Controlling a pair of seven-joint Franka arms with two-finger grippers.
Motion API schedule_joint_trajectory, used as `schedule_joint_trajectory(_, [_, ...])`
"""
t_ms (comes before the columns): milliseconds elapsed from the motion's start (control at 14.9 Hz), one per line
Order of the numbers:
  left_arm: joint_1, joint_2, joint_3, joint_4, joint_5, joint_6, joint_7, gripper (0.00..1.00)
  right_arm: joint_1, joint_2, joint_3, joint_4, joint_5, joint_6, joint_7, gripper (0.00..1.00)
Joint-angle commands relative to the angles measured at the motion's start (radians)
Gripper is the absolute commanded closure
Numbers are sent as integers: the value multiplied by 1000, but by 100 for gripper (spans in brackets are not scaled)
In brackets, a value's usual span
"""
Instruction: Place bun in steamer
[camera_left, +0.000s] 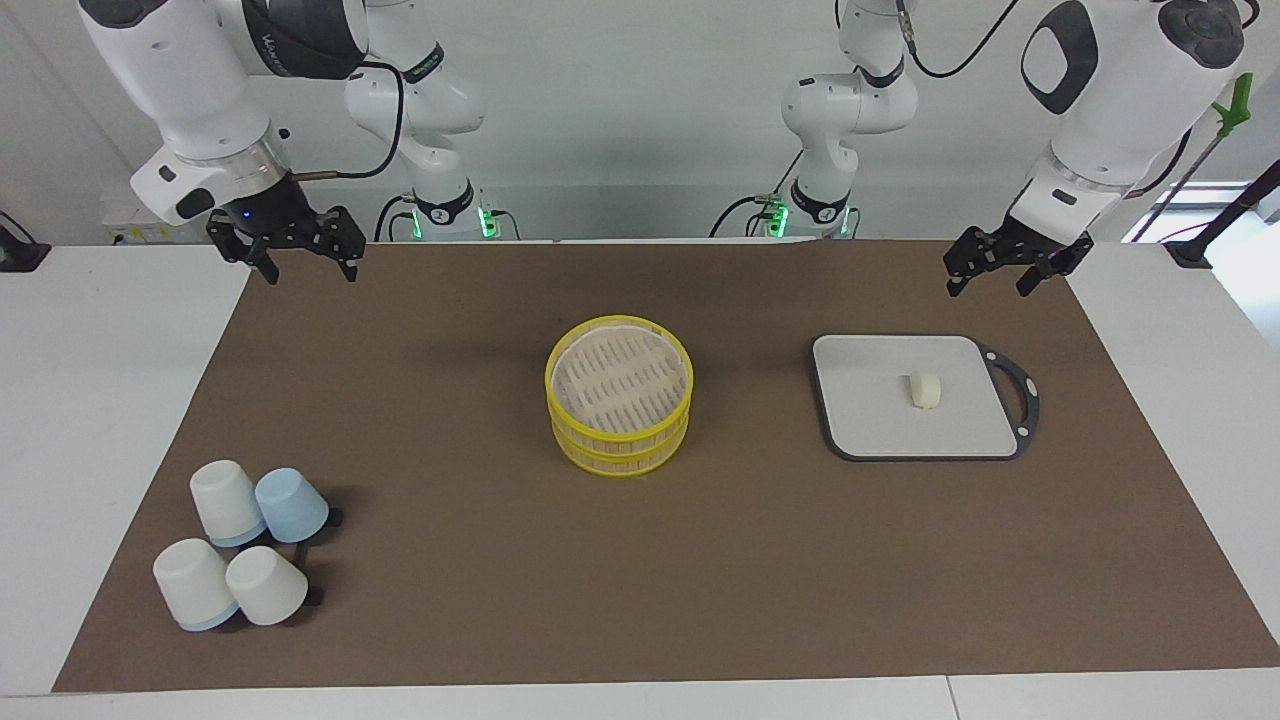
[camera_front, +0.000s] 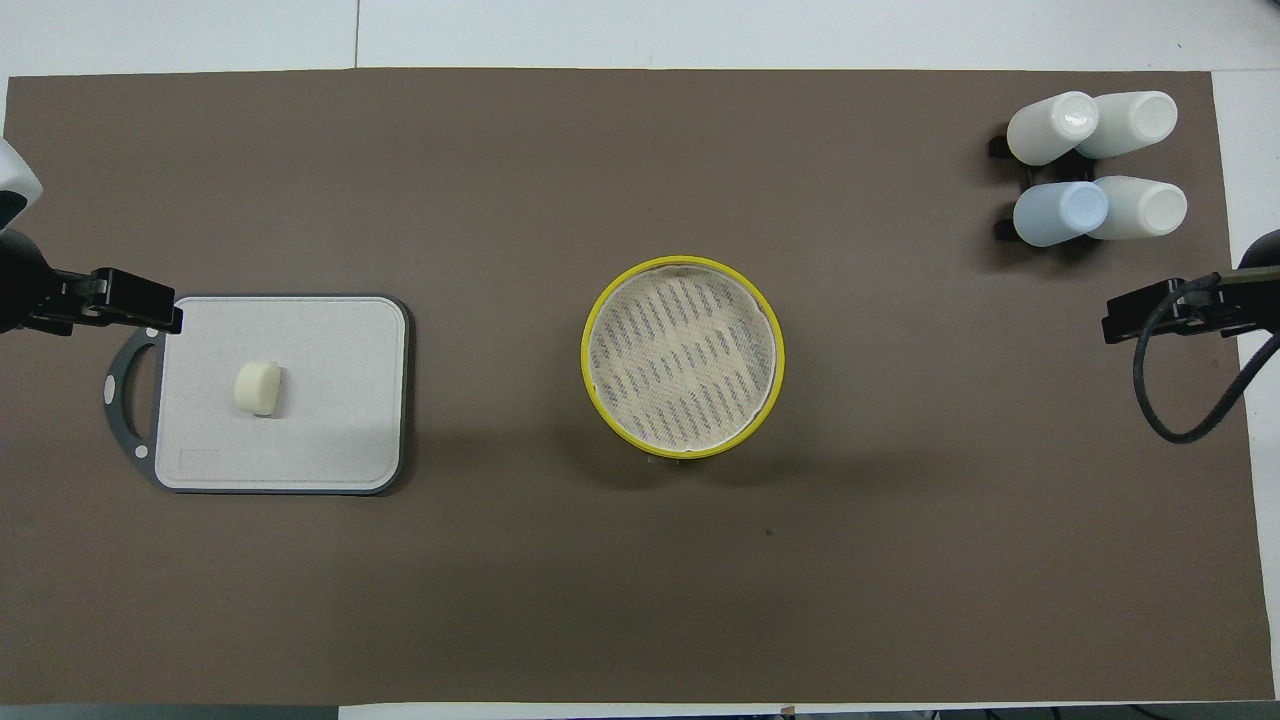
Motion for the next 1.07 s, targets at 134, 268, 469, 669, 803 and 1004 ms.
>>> schedule_joint_trajectory(134, [10, -23, -7, -30, 21, 19, 2, 0, -19, -24, 6, -19, 3, 0, 2, 0])
schedule_joint_trajectory(268, [11, -26, -7, -39, 21, 20, 3, 0, -19, -24, 8, -19, 3, -2, -3, 0])
schedule_joint_trajectory(469, [11, -46, -5, -81, 21, 22, -6, 0, -19, -27, 8, -25, 3, -27, -4, 0])
schedule_joint_trajectory(669, [22, -52, -5, -111, 21, 69, 2, 0, 19, -29, 11, -26, 14, -38, 6, 0])
schedule_joint_trajectory(803, [40, -69, -5, -171, 21, 130, 12, 0, 86, -26, 11, -30, 16, 0, 54, 0])
schedule_joint_trajectory(1004, [76, -66, -5, -242, 21, 221, 74, 0, 168, 5, 11, -30, 28, 43, 135, 0])
